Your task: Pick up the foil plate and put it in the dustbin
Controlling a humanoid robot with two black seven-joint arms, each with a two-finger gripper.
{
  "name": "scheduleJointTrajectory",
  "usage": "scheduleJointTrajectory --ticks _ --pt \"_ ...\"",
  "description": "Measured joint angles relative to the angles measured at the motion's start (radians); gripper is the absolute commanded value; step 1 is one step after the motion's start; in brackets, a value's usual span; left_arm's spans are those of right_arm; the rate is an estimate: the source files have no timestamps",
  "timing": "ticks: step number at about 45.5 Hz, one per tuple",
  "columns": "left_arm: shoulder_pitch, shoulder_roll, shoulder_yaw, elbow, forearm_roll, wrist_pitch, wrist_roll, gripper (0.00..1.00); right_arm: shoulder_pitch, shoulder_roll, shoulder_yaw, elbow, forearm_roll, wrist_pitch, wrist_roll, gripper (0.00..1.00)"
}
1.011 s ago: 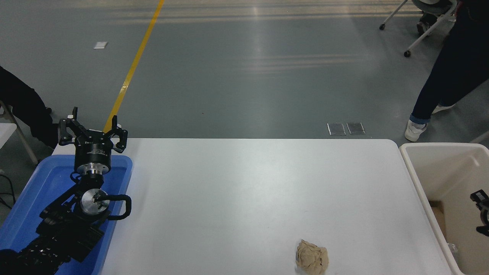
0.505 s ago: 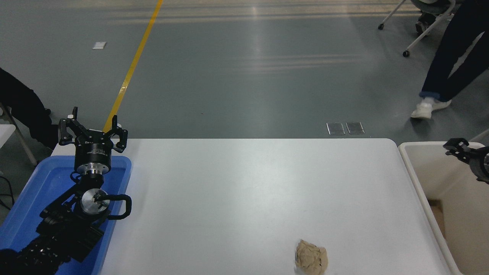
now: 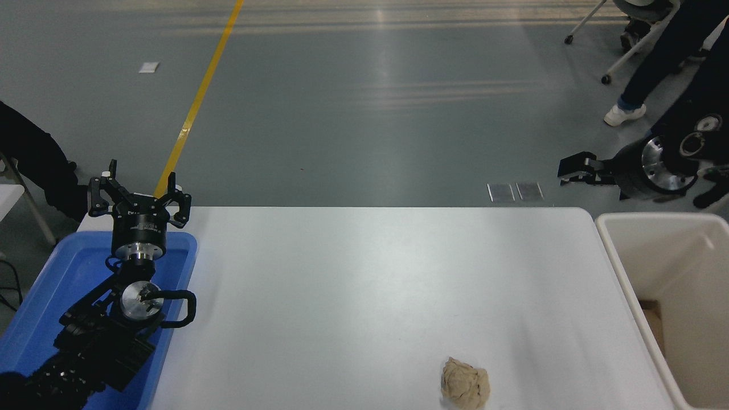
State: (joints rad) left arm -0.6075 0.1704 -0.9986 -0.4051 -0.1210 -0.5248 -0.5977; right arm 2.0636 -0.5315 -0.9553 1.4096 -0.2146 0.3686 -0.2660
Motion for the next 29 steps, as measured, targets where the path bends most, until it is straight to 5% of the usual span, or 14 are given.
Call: scheduleJointTrajectory --ticks 17,29 --pt "0.000 0.000 0.000 0.000 -0.001 0.000 -0.002 0.99 0.139 0.189 -0.035 0.068 0.176 0.204 0.000 1.00" --pt "0.000 0.000 -0.001 0.000 -0.002 0.000 -0.002 0.99 0.160 0.162 -0.051 0.100 0.217 0.257 0.000 1.00"
